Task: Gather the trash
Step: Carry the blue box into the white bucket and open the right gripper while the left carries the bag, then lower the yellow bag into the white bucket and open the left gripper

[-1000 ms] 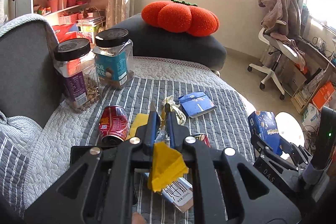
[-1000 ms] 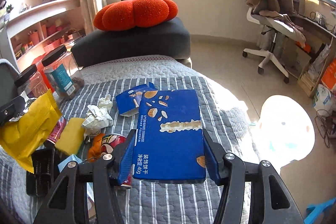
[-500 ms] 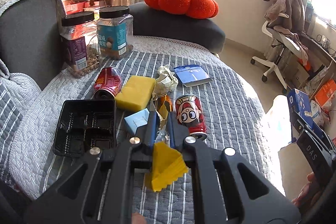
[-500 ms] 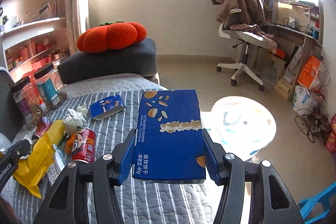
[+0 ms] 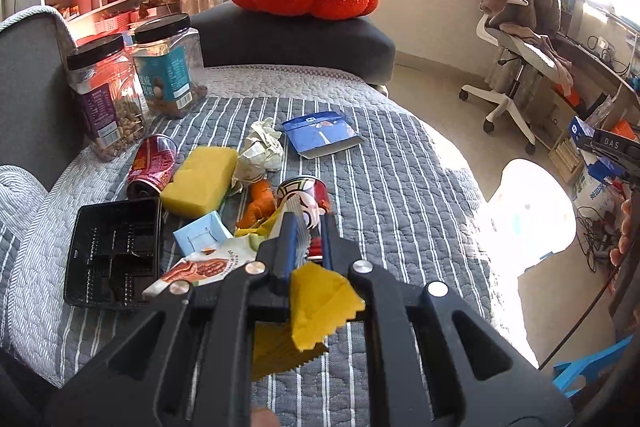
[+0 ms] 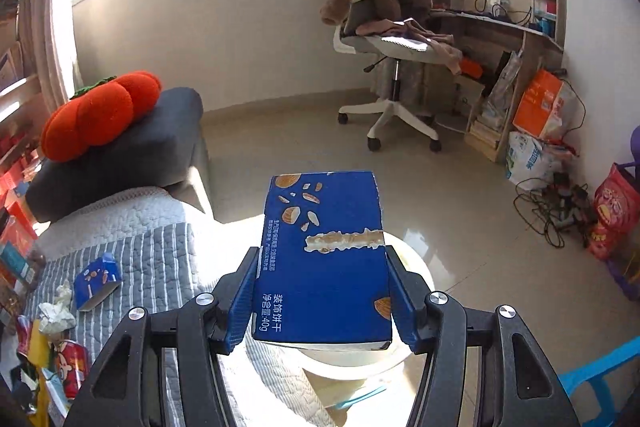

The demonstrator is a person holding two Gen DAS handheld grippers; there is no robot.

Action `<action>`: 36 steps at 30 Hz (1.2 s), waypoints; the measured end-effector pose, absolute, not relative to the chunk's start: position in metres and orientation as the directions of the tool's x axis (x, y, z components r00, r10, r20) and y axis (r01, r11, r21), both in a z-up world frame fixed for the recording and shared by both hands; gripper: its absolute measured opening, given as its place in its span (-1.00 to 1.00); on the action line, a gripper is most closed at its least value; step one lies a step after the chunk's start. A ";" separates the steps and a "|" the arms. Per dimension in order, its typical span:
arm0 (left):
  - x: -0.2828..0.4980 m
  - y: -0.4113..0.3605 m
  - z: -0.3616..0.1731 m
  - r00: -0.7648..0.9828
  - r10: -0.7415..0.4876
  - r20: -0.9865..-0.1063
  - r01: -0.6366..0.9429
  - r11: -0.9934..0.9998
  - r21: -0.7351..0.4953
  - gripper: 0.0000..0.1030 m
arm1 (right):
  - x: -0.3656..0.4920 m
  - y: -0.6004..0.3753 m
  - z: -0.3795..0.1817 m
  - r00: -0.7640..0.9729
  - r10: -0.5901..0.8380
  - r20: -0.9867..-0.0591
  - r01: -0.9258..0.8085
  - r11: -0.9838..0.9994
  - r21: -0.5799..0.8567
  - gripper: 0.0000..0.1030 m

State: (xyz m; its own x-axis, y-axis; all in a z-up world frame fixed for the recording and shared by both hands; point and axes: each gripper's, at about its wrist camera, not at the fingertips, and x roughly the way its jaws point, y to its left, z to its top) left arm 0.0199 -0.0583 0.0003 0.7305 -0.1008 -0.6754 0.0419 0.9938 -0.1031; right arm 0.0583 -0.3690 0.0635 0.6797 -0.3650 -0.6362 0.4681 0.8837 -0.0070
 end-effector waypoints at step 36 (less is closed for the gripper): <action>0.129 -0.364 0.018 0.397 -0.500 -0.770 0.487 0.826 -0.286 0.14 | -0.017 -0.544 0.074 0.602 -0.401 -0.691 0.721 0.645 0.253 1.00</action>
State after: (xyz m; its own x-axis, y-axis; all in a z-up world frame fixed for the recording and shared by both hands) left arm 0.1292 -0.3644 0.0179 0.3968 -0.5001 -0.7697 0.4866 0.8256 -0.2856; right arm -0.0169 -0.5445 0.0738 0.6018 -0.4009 -0.6908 0.7207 0.6454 0.2532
